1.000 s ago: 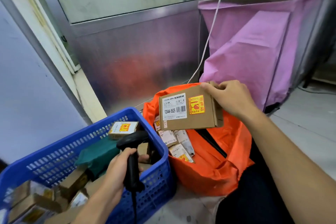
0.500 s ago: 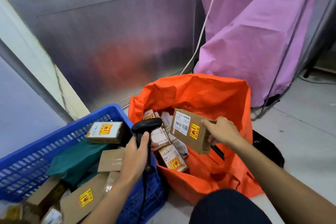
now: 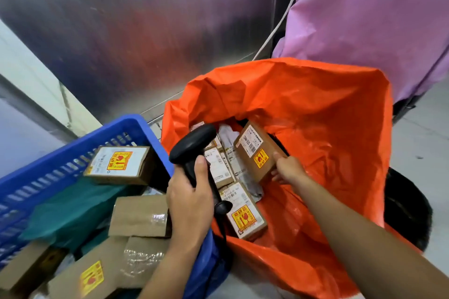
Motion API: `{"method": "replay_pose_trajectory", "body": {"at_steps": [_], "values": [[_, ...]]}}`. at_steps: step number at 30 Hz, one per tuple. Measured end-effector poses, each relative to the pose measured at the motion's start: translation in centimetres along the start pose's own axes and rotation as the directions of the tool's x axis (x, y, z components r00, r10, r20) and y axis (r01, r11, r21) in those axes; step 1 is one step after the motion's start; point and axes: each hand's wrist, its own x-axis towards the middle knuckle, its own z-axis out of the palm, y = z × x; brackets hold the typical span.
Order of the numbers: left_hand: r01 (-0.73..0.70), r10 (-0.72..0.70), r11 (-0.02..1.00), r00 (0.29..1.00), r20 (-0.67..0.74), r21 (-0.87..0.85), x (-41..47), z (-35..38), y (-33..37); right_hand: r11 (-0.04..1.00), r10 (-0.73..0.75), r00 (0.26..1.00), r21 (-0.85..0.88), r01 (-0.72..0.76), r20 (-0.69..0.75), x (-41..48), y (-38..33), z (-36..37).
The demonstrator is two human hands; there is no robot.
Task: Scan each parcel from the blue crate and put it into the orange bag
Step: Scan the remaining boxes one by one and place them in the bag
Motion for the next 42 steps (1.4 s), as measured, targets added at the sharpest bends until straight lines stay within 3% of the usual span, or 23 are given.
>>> {"method": "replay_pose_trajectory", "body": {"at_steps": [6, 11, 22, 26, 31, 35, 39, 42], "values": [[-0.012, 0.012, 1.000, 1.000, 0.015, -0.029, -0.3, -0.2, -0.6, 0.997, 0.081, 0.977, -0.003, -0.082, 0.200, 2.5, -2.2, 4.2], [-0.011, 0.012, 0.999, 1.000, 0.009, -0.052, -0.3, -0.2, -0.6, 1.000, 0.020, 0.984, 0.009, -0.022, 0.177, 2.7, -3.7, 5.7], [0.001, -0.001, 1.000, 1.000, 0.014, -0.030, -0.5, -0.1, -0.2, 0.924, 0.053, 0.947, -0.375, 0.074, 0.317, -0.1, -6.0, 1.0], [0.018, -0.017, 0.999, 0.999, 0.029, -0.032, -0.7, -0.4, 0.4, 0.822, 0.106, 0.926, -0.556, 0.124, 0.362, -3.5, -7.7, -0.9], [0.087, -0.084, 0.995, 0.995, 0.054, -0.059, -1.2, -1.2, 1.6, 0.538, 0.068, 0.934, -0.801, 0.263, 0.352, -9.4, -10.2, -3.6], [0.222, -0.212, 0.971, 0.972, 0.104, -0.088, -2.1, -3.4, 4.8, 0.337, 0.026, 0.944, -0.892, 0.301, 0.329, -14.6, -12.6, -5.4], [0.235, -0.222, 0.967, 0.967, 0.123, -0.099, -3.0, -7.7, 6.9, 0.320, -0.038, 0.944, -0.891, 0.323, 0.329, -19.9, -15.7, -5.9], [0.178, -0.167, 0.979, 0.980, 0.109, -0.097, -3.0, -12.6, 7.5, 0.246, -0.128, 0.932, -0.899, 0.362, 0.340, -24.0, -18.3, -4.8]]}}
